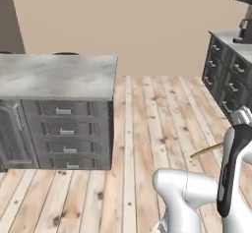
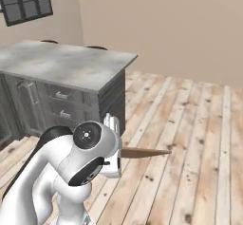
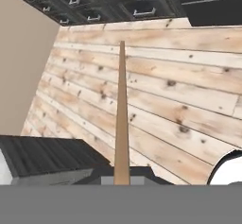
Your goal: Move the cutting board and knife to the sink. Then move spray from the cabinet to the counter.
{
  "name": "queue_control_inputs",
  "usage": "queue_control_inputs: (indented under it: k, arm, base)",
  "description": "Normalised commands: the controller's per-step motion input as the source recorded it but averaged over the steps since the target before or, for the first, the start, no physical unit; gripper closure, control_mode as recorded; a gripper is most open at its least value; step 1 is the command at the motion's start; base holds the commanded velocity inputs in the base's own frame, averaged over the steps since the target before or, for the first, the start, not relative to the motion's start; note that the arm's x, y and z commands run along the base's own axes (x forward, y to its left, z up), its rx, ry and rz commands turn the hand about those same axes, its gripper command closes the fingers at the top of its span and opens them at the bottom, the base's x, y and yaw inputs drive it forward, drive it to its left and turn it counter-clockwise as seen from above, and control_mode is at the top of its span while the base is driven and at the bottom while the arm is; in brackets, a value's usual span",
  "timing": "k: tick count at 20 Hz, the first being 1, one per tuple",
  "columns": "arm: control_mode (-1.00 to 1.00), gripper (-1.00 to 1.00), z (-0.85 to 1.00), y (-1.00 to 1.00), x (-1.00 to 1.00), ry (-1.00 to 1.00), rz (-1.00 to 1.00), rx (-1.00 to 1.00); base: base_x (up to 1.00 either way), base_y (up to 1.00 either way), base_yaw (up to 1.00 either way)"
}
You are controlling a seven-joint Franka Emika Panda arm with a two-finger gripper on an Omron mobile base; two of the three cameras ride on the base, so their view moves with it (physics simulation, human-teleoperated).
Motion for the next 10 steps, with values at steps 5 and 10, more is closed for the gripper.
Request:
queue_control_inputs:
  k: [5, 10]
  arm:
    - [1.00, 1.00, 0.00, 0.00, 0.00, 0.00, 0.00, 0.00]
    - [1.00, 1.00, 0.00, 0.00, 0.00, 0.00, 0.00, 0.00]
  base:
    - [0.03, 0.18, 0.73]
    - [0.00, 0.16, 0.72]
